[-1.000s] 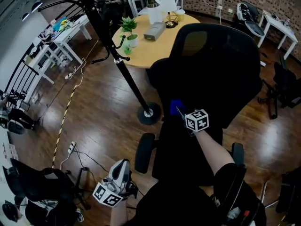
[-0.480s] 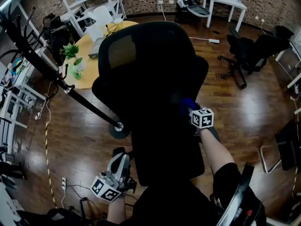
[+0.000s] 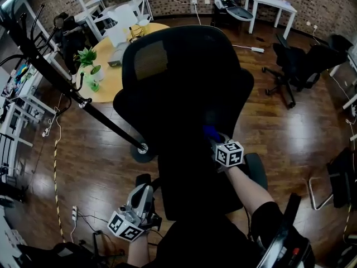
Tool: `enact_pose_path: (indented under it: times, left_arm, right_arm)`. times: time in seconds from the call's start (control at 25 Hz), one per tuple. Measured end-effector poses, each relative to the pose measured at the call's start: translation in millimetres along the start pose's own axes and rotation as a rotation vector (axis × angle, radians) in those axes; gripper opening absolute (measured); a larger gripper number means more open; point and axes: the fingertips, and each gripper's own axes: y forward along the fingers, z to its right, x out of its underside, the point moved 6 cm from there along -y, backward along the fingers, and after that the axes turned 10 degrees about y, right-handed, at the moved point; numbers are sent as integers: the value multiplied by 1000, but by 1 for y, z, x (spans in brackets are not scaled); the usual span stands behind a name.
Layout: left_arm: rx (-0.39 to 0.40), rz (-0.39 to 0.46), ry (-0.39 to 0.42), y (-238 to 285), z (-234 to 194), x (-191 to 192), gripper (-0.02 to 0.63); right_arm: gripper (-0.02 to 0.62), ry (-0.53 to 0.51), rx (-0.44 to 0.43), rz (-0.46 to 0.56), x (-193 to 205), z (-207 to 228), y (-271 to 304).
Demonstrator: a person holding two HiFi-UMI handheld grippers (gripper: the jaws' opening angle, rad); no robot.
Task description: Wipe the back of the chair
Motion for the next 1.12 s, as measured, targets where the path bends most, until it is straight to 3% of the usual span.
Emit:
enact_pose_path:
  times: [0.2, 0.36, 0.48, 0.64, 0.84, 1.0, 1.12]
  left_arm:
    - [-106, 35, 16, -38, -5, -12, -8]
    - [-265, 81, 25, -92, -6, -20, -8]
    - [-380, 98, 28, -129, 2, -24, -8]
    - [-454, 90, 23, -149, -1, -23, -8]
    - [-431, 55, 18, -148, -15, -10, -8]
    - [-342, 17, -1, -119, -28, -3, -8]
    - [-214, -38, -21, -83, -42, 1, -8]
  right_arm:
    - [38, -64, -223, -164, 56, -93, 60]
    - [38, -116, -347, -300, 102, -155, 108]
    - [38, -130, -360, -387, 131, -179, 134]
    - [38, -121, -282, -451, 148, -162, 162]
    - [37, -189, -282, -458, 155, -126, 158]
    - [38, -145, -175, -422, 140, -69, 130]
    - [38, -98, -41, -354, 115, -13, 94]
